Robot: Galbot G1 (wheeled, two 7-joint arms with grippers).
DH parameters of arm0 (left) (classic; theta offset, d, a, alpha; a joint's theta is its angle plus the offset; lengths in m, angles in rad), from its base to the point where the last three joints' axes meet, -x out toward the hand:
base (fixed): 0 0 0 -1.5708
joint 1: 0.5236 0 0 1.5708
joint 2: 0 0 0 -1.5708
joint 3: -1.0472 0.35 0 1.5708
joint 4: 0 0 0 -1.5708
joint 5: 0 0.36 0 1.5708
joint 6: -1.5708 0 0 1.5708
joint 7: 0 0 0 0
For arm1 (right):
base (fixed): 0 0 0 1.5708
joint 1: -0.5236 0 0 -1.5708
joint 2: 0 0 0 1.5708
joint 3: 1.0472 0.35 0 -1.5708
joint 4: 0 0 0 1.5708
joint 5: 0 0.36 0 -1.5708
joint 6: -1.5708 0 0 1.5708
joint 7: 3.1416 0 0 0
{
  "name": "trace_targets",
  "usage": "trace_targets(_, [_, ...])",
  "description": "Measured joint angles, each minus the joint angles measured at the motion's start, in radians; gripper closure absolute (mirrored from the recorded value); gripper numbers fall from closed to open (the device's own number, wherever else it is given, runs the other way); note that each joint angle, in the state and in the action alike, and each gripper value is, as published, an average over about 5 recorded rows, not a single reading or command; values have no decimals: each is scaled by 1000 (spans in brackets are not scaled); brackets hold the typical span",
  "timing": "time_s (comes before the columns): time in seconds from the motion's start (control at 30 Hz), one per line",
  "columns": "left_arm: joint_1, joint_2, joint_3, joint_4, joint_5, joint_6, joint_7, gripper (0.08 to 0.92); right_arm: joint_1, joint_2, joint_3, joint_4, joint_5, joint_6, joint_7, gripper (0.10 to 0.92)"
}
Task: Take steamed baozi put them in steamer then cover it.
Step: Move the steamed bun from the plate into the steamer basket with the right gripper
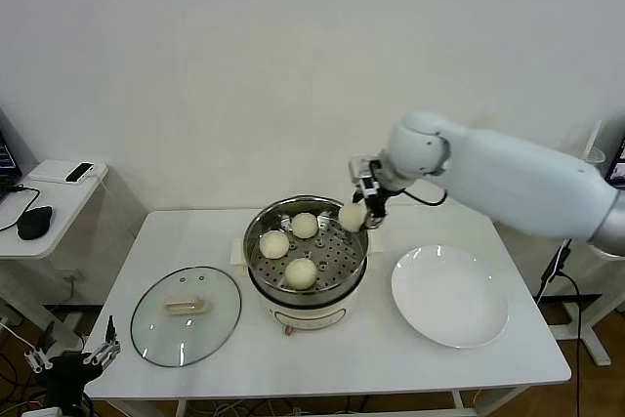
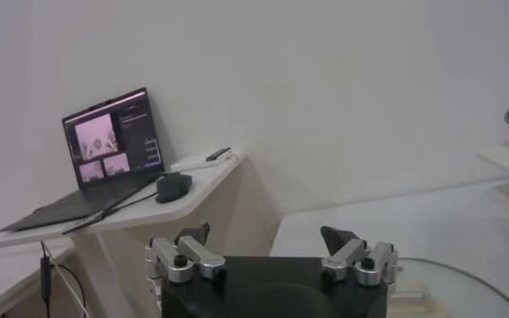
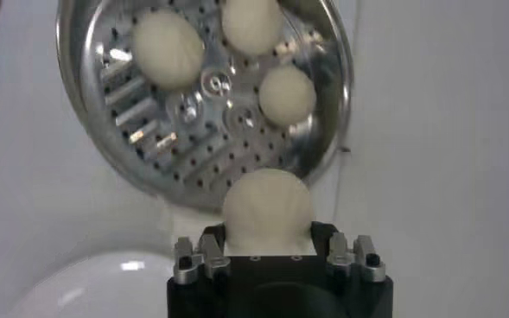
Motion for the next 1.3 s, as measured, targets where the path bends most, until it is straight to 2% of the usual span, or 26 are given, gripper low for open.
trace_targets(0.33, [3, -3, -8, -4, -2, -4, -2, 177, -61, 84, -21, -46, 65, -91, 83, 414])
trace_targets(0.87, [-3, -4, -4, 3, -2, -5, -2, 177, -134, 137, -16, -102, 46, -140, 148, 403])
trace_targets(0.97, [-3, -4, -4, 3, -2, -5, -2, 177, -139, 136, -11, -101, 46, -144, 152, 365])
trace_targets(1.13, [-3, -5, -4, 4, -2, -5, -2, 177, -137, 129, 2, -94, 43, -148, 154, 239])
trace_targets(1.3, [-9, -10, 2, 6, -2, -5, -2, 177, -122, 109, 17, -71, 48, -151, 156, 204])
